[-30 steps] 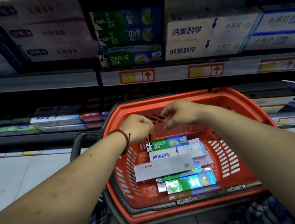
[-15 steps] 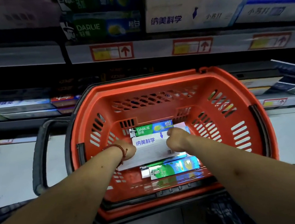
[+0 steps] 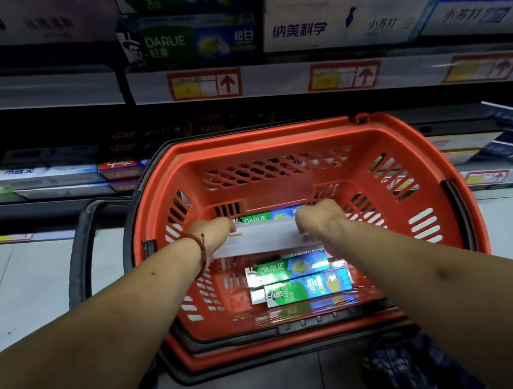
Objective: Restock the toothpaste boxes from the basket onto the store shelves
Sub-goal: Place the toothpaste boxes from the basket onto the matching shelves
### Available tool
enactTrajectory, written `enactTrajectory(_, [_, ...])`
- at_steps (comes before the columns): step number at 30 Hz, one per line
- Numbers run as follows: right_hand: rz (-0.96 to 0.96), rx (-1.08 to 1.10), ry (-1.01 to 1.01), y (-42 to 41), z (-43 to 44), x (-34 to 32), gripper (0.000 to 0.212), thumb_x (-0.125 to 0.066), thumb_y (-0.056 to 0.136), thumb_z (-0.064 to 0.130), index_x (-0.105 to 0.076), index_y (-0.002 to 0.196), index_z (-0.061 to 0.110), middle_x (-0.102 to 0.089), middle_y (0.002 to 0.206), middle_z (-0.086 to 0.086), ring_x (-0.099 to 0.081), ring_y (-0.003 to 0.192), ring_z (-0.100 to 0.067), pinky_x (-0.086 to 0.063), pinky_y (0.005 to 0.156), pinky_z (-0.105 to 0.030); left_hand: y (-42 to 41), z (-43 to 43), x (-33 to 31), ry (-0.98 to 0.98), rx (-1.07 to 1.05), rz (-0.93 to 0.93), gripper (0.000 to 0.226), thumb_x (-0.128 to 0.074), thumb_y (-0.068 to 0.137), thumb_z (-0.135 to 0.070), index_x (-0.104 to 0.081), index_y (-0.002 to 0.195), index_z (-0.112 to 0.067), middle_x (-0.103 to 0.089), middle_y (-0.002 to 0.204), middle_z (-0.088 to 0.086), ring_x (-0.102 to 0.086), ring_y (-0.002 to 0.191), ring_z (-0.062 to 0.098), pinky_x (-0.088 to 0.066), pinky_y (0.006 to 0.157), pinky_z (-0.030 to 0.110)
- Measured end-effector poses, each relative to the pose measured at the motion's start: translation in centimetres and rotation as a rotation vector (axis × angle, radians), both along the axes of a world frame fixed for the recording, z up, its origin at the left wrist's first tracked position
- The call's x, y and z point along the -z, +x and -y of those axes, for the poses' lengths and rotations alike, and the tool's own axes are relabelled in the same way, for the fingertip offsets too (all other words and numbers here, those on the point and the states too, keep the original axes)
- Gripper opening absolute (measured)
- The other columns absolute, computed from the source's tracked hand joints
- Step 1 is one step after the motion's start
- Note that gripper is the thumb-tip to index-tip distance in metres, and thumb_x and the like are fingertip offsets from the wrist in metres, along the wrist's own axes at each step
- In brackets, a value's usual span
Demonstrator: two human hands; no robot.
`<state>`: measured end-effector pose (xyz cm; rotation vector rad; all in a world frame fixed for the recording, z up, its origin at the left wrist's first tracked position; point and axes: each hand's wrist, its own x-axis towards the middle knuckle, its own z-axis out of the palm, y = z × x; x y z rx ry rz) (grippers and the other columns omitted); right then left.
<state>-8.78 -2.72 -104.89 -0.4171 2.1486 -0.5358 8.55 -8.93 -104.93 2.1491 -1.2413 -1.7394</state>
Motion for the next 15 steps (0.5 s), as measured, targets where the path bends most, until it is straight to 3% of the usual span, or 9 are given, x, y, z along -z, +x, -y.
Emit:
enactTrajectory(1, [-0.022, 0.084, -0.063, 0.0, 0.2, -0.5, 0.033, -0.058, 0.082, 0.019, -0.063, 0.109, -0.001, -0.067, 0.106, -0.017, -0.063, 0.089, -0.035, -0.055, 0.08, -0.036, 0.3, 0.0, -0.5, -0.035, -0.008, -0.035, 0.028, -0.063, 0.093, -0.02, -0.055, 0.115, -0.006, -0.052, 0.113, 0.009, -0.057, 0.114, 0.03, -0.05, 0.097, 0.035])
enactTrajectory(3, [-0.058, 0.196, -0.143, 0.0, 0.7, -2.1, 0.045, -0.055, 0.08, 0.027, -0.065, 0.114, 0.001, -0.067, 0.117, -0.017, -0.065, 0.098, -0.039, -0.056, 0.092, -0.043, 0.9, -0.1, -1.2, -0.078, -0.028, -0.094, 0.043, -0.069, 0.086, -0.029, -0.058, 0.121, -0.007, -0.054, 0.126, 0.009, -0.055, 0.114, 0.029, -0.052, 0.102, 0.044])
enactTrajectory(6, [-0.046, 0.255, -0.253, 0.1, 1.3, -4.9, 0.047, -0.054, 0.08, 0.031, -0.064, 0.118, 0.005, -0.063, 0.12, -0.014, -0.062, 0.097, -0.037, -0.056, 0.088, -0.044, 1.5, -0.2, -3.1, -0.144, -0.111, -0.207, 0.053, -0.072, 0.072, -0.036, -0.064, 0.118, -0.011, -0.06, 0.124, 0.007, -0.059, 0.111, 0.026, -0.053, 0.101, 0.046])
enactTrajectory(9, [-0.071, 0.246, -0.357, 0.5, 1.6, -6.5, 0.052, -0.051, 0.067, 0.039, -0.066, 0.107, 0.009, -0.062, 0.122, -0.016, -0.063, 0.095, -0.038, -0.056, 0.09, -0.048, 2.2, -0.3, -6.0, -0.254, -0.192, -0.275, 0.035, -0.072, 0.069, -0.035, -0.07, 0.098, -0.016, -0.065, 0.101, 0.004, -0.062, 0.106, 0.029, -0.051, 0.102, 0.05])
enactTrajectory(12, [-0.06, 0.234, -0.444, 0.9, 1.2, -8.3, 0.052, -0.052, 0.066, 0.042, -0.068, 0.1, 0.006, -0.062, 0.123, -0.019, -0.064, 0.087, -0.037, -0.053, 0.083, -0.044, 3.1, -0.1, -8.5, -0.379, -0.267, -0.35, 0.014, -0.073, 0.075, -0.027, -0.071, 0.083, -0.016, -0.053, 0.072, -0.001, -0.06, 0.088, 0.025, -0.048, 0.106, 0.048])
enactTrajectory(13, [-0.038, 0.249, -0.488, 1.0, 1.1, -9.2, 0.05, -0.056, 0.069, 0.042, -0.068, 0.098, 0.004, -0.063, 0.121, -0.019, -0.061, 0.082, -0.034, -0.051, 0.078, -0.041, 3.3, 0.0, -9.2, -0.411, -0.295, -0.377, 0.006, -0.073, 0.079, -0.023, -0.071, 0.08, -0.018, -0.052, 0.07, 0.0, -0.059, 0.078, 0.019, -0.049, 0.104, 0.045])
enactTrajectory(15, [-0.016, 0.281, -0.572, 0.6, 1.1, -10.6, 0.036, -0.065, 0.08, 0.038, -0.065, 0.088, 0.003, -0.066, 0.099, -0.015, -0.056, 0.075, -0.027, -0.047, 0.072, -0.037, 3.9, 0.0, -10.2, -0.468, -0.32, -0.438, 0.011, -0.068, 0.088, -0.013, -0.069, 0.078, -0.017, -0.059, 0.076, 0.004, -0.058, 0.057, 0.009, -0.049, 0.091, 0.038])
